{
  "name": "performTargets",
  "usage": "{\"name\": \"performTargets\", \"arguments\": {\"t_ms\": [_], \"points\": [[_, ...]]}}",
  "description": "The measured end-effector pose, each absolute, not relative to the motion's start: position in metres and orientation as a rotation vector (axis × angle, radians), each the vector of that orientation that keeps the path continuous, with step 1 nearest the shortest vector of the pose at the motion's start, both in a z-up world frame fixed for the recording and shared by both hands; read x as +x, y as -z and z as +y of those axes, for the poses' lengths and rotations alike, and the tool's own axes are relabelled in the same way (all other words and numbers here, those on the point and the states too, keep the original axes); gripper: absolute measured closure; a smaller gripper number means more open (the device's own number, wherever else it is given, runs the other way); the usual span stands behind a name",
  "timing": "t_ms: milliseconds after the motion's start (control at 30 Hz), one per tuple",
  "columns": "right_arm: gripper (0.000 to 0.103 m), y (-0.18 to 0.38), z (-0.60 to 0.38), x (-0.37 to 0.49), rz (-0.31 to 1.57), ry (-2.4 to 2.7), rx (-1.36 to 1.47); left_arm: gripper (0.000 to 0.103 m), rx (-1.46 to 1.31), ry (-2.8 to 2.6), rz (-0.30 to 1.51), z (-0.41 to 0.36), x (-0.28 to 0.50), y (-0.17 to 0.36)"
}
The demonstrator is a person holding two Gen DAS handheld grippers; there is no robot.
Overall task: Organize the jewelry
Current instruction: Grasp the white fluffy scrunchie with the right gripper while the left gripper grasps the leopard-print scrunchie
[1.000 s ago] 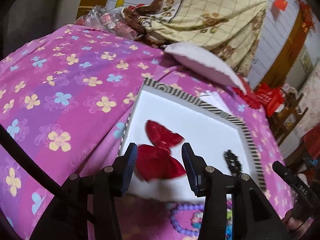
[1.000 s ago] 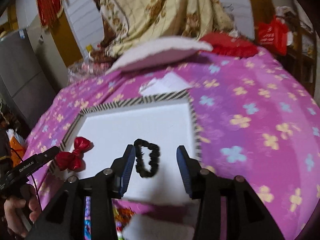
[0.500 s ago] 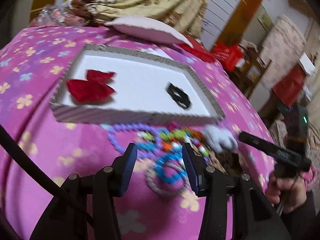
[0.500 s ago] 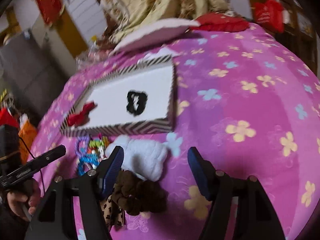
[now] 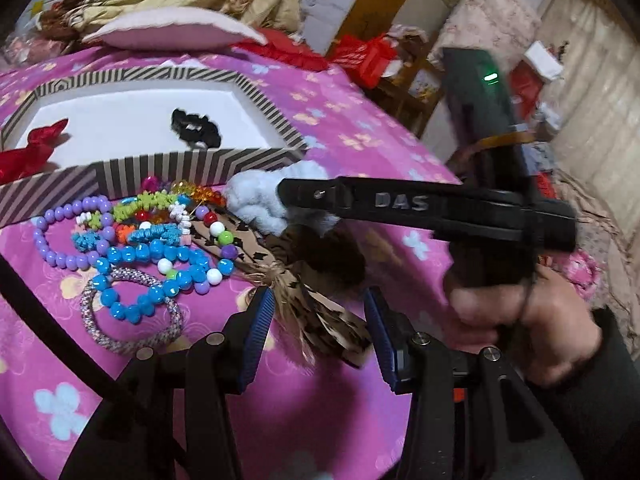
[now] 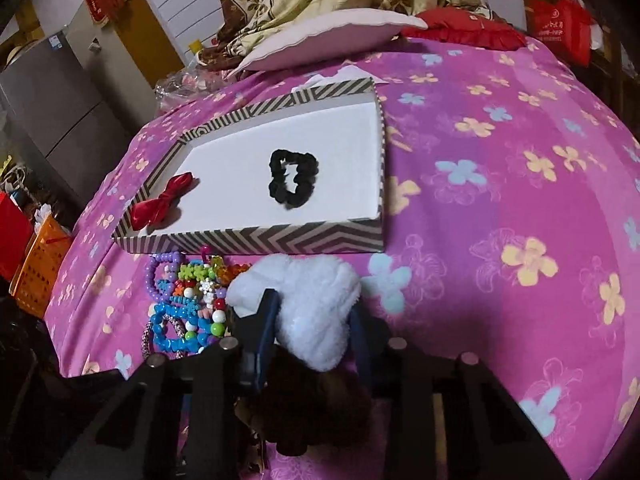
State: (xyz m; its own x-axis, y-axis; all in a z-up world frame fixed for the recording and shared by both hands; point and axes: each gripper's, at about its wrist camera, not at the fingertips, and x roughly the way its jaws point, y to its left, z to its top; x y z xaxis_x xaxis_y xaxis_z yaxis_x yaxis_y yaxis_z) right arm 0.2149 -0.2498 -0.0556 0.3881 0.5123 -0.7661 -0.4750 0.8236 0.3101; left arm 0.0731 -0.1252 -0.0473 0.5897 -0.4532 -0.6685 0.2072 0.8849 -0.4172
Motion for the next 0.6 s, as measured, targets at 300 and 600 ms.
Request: {"name": "performTargets", "arguments": {"t_ms": [300,600], "points": [[0.069,0.036,-0.258,0.214,0.896,-0.654,0.120,0.103,-0.238,0.352,0.876,-0.123,0.065,0.051],[0.070,0.006,-0.275,0.203,0.775,-0.646,0.179,0.103,-0.272,0.441,0.761,-0.101,0.040,0.013]]}}
